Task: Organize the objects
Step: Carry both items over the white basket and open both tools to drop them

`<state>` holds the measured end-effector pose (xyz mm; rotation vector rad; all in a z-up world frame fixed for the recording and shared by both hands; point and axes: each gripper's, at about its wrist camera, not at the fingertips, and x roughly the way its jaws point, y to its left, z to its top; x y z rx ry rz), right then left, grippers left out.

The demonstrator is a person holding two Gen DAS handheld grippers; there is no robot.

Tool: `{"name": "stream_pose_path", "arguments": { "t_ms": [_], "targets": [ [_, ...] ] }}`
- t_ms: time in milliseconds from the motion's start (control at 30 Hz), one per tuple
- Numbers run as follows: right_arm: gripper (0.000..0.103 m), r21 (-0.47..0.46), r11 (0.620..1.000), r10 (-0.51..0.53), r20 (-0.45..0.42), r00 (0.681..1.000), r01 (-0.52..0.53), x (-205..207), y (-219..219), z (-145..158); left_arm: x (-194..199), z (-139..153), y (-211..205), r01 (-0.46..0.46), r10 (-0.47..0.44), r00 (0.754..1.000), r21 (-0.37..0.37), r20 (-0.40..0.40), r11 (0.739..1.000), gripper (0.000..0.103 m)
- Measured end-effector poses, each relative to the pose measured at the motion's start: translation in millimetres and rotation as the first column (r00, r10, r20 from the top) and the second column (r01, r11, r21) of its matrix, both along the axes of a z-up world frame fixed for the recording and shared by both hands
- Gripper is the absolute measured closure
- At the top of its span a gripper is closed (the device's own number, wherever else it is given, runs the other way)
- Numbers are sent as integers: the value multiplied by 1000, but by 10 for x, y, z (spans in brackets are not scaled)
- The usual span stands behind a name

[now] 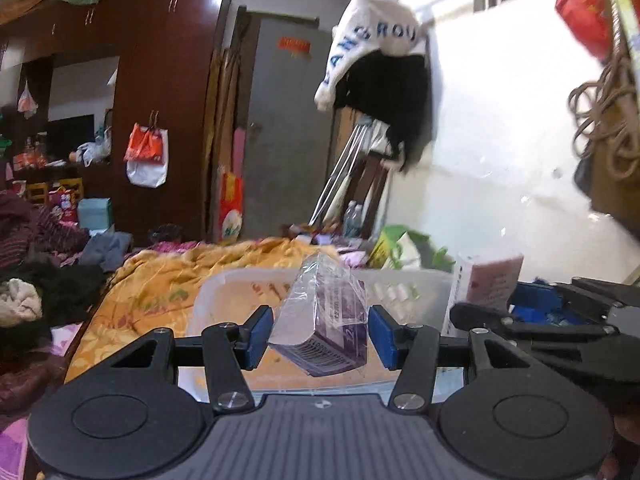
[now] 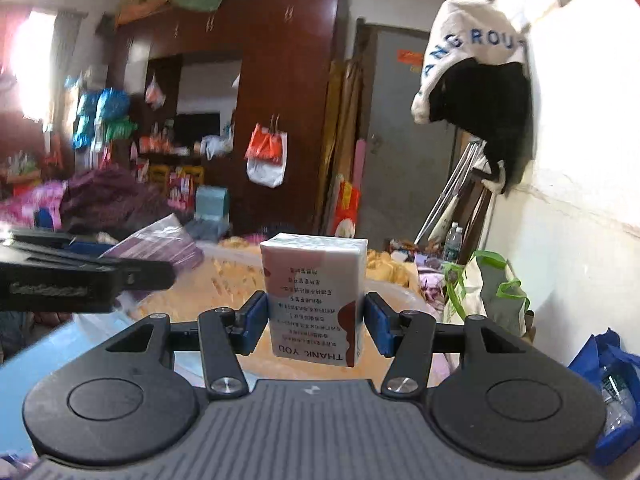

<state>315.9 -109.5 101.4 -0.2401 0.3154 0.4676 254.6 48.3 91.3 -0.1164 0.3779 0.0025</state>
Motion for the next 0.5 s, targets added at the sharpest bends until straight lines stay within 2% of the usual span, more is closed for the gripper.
{"name": "stream_pose_path", "arguments": {
  "t_ms": [67,100,133,167,267,367,500],
  "targets": [
    [37,-22,1000,-4,6,1000,4,-81,14,-52,19,-25,-16,-9,9,1000,26,-2,1000,43],
    [19,-11,1000,-6,17,1000,6,-149,-21,-71,5,-36,-32,-9,9,1000,44,-4,999,38],
    [8,0,1000,0,29,1000,0,-224,-57,-48,-39,-33,-40,-5,5,1000,53,-1,999,26],
    [1,11,1000,10,46,999,-10,-345,-122,-57,-119,-36,-51,7,-8,1000,65,12,998,22],
    [0,34,999,12,93,996,-16,-780,-405,-174,-559,-51,-12,15,-21,998,91,61,996,22],
    [0,85,996,30,67,997,-36,-1172,-775,-448,-1161,-228,96,35,-45,993,95,110,995,15],
    [0,114,993,-19,19,1000,17,-1553,-1104,-874,-1806,-564,259,24,-33,990,69,139,997,15]
  ]
}}
